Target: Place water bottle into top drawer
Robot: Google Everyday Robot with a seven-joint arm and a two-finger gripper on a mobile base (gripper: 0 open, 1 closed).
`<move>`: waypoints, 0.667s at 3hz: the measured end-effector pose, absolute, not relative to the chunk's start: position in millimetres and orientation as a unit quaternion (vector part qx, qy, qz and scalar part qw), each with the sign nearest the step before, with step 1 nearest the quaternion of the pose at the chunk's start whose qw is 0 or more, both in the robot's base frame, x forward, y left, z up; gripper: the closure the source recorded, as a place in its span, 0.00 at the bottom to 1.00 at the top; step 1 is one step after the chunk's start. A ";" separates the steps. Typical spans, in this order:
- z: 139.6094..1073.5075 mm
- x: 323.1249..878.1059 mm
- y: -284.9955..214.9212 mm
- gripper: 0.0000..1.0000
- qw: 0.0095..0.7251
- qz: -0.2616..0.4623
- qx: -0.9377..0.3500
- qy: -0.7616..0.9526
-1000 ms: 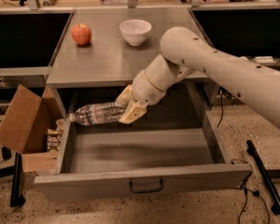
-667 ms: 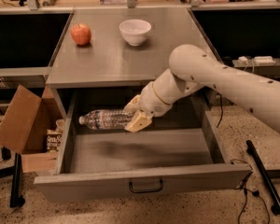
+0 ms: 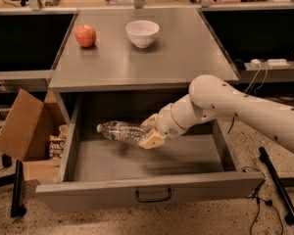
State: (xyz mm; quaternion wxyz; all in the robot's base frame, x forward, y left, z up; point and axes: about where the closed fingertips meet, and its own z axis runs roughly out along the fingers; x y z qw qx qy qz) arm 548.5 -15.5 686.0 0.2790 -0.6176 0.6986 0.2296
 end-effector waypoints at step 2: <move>651.0 554.0 -32.6 0.39 0.268 0.237 -0.588 0.726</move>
Offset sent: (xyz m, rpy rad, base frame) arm 0.0082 -0.0313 -0.0537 -0.0002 0.0842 -0.1077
